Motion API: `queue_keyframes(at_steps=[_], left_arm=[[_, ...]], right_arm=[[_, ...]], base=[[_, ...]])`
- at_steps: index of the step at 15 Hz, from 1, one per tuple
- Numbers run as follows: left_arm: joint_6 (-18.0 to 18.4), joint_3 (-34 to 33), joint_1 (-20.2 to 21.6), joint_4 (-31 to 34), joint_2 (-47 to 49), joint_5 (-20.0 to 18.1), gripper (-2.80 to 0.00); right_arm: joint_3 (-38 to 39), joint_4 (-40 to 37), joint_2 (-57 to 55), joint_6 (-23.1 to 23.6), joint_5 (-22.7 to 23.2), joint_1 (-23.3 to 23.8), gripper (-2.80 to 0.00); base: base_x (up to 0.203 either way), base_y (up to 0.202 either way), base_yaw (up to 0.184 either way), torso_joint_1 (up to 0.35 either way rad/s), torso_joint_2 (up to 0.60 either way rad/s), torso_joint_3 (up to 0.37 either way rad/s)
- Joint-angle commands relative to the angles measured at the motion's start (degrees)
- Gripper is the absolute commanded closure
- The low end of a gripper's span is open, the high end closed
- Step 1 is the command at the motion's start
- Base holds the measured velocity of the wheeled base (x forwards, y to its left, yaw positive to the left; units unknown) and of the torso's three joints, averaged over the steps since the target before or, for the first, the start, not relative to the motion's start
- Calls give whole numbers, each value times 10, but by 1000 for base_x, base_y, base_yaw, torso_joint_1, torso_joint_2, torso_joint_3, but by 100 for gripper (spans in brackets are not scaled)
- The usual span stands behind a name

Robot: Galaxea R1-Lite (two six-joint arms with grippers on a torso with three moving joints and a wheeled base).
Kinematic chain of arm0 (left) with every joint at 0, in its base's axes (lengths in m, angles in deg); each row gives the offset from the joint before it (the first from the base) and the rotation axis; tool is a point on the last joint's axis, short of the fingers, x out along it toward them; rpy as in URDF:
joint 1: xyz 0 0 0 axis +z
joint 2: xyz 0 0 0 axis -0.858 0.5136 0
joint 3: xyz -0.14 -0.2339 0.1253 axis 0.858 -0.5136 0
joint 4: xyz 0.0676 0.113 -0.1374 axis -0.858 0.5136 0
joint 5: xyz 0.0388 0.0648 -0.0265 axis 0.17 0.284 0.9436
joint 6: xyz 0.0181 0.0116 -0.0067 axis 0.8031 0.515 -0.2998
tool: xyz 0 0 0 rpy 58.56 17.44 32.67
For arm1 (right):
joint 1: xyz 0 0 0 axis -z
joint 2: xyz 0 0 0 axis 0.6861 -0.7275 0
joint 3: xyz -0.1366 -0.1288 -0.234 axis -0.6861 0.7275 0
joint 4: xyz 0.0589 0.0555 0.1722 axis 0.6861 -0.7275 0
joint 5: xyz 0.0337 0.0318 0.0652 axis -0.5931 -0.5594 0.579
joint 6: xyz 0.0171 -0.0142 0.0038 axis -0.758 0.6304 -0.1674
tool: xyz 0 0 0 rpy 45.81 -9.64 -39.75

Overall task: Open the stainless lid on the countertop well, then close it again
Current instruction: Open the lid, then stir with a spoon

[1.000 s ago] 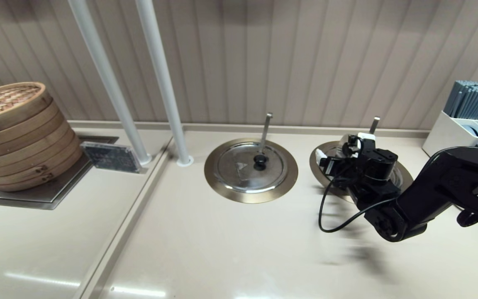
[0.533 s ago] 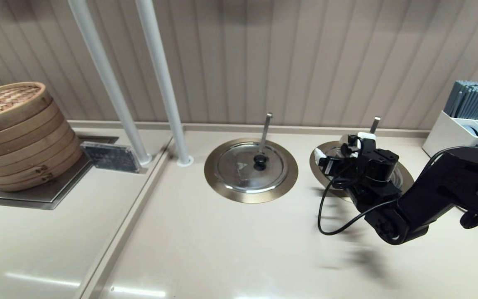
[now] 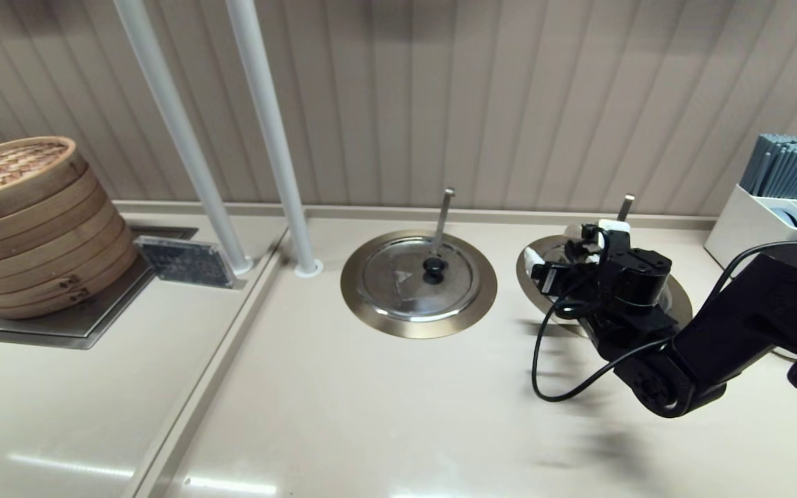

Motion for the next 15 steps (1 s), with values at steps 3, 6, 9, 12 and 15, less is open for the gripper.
queue_keyframes(at_steps=[3,6,9,12,15], left_arm=[[0,0,0,0,0,0,0],[0,0,0,1,0,0,0],[0,0,0,0,0,0,0],[0,0,0,0,0,0,0],[0,0,0,1,0,0,0]], right_arm=[[29,4,54,-3,1,-54,-280],[39,4,69,-4,1,-79,-280],[37,-4,97,-2,1,-74,-280],[27,-4,86,7,0,-38,-280],[7,-28,86,20,1,7,-280]], base=[[0,0,0,0,0,0],[0,0,0,0,0,0],[0,0,0,0,0,0],[0,0,0,0,0,0],[0,0,0,0,0,0]])
